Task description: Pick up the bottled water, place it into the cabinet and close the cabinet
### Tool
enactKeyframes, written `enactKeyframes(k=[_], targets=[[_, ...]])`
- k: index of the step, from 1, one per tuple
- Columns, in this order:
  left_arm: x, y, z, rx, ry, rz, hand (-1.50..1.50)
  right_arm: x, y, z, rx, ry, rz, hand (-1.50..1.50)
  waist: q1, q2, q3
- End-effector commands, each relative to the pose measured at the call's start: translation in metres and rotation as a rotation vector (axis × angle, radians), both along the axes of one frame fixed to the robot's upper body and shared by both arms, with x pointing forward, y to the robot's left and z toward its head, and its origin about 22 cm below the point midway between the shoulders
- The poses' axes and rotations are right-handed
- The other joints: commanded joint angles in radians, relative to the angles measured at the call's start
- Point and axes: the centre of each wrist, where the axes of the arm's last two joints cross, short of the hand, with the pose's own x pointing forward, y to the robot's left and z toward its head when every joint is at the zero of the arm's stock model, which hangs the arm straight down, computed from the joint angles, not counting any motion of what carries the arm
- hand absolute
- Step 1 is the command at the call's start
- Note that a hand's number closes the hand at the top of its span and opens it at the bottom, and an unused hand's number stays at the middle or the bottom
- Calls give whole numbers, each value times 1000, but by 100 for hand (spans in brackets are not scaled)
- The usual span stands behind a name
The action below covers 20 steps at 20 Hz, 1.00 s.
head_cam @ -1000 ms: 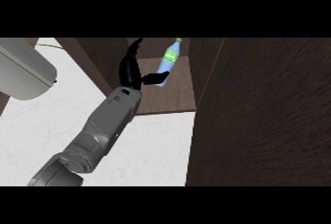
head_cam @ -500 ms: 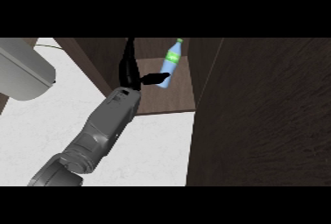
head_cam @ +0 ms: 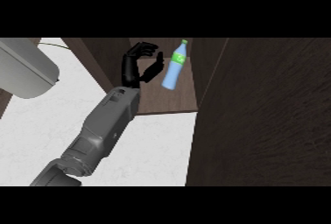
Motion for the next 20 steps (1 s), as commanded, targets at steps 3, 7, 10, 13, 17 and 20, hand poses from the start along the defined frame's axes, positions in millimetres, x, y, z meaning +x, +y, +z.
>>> enactKeyframes(k=[3,7,10,13,17,20], targets=[[-6,2,-5,-138,-55,-137,150,-15,-4,15,10,-5,13,-150,17,-8,1],[-17,1,-13,-219,-42,-245,150,-9,-3,4,-6,-4,-24,-150,41,-16,2],[-20,-6,-5,-279,-15,-310,150,-13,-11,15,-17,-24,-41,-150,47,-20,2],[-40,-1,-23,-330,-1,-412,150,-19,-13,20,-21,-22,-70,-150,63,-26,2],[-67,-5,-20,-385,-16,-424,150,-17,-12,9,-46,-18,-83,-150,77,-28,3],[-81,33,-13,-394,-23,-429,150,-12,-10,6,-38,-3,-90,-150,97,-32,3]])
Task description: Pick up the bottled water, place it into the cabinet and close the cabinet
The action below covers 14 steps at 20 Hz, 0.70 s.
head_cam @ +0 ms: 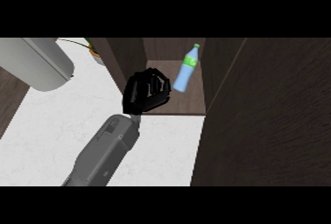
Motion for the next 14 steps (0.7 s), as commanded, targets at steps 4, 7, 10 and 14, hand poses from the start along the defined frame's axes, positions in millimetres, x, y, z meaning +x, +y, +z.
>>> enactKeyframes(k=[4,7,10,14], targets=[[-66,14,1,-106,-11,23,150,-14,-8,25,-41,-57,25,-150,16,-1,0],[-99,37,10,-107,3,21,150,-17,-2,14,-46,-38,53,-150,9,-1,1],[-140,48,1,-117,10,28,150,-21,-9,31,-80,-20,96,150,10,0,-1],[-167,68,2,-139,29,9,150,-18,-4,35,-129,11,279,150,22,5,-2]])
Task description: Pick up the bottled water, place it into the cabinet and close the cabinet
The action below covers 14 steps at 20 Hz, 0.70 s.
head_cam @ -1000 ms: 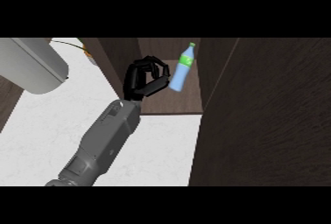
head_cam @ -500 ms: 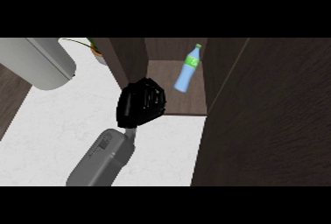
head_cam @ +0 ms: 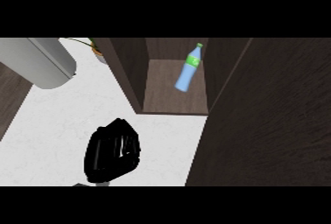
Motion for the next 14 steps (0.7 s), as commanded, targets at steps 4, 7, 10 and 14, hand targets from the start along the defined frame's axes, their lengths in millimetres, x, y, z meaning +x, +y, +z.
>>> enactKeyframes(k=[4,7,10,14], targets=[[-53,36,19,-12,-8,27,150,-18,16,21,2,21,278,150,12,0,-4],[-78,44,20,17,-19,65,150,-24,20,26,17,28,321,150,3,-2,-4],[-84,64,31,1,-27,77,150,-24,26,33,29,42,306,150,-8,-1,-5],[-107,63,35,-10,-30,83,150,-6,48,32,40,9,301,150,-3,1,-5]])
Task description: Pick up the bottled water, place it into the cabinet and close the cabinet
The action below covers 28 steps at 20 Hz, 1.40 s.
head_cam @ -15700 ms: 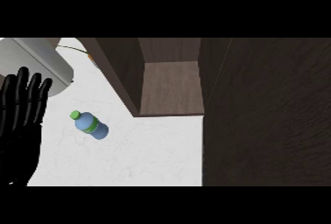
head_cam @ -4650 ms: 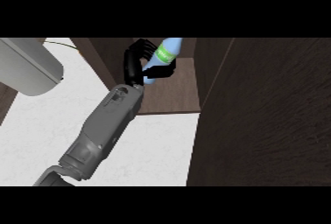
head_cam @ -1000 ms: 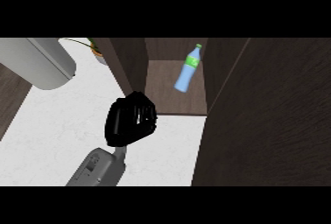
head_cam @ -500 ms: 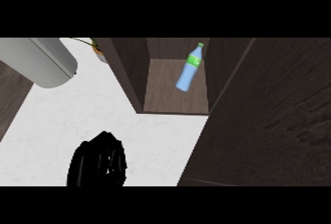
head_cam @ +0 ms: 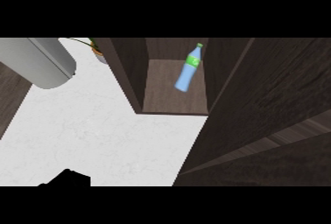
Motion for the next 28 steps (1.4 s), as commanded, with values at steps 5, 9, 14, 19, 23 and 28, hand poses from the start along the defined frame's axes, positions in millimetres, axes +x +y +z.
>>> enactKeyframes(k=[5,9,14,19,23,28], targets=[[-51,24,12,6,-16,40,150,5,47,31,108,-40,63,150,2,0,0],[-62,43,13,-8,-10,44,150,38,82,46,140,-31,29,150,6,5,0],[-64,67,41,-2,-30,63,150,77,89,53,154,13,-22,150,-1,10,3],[-73,97,22,-3,-7,83,150,122,98,77,138,11,-42,150,0,11,2],[-93,99,22,8,-12,67,150,166,92,66,112,21,-56,150,7,10,3],[-90,110,12,2,-20,69,150,210,88,40,77,58,-64,150,0,14,2]])
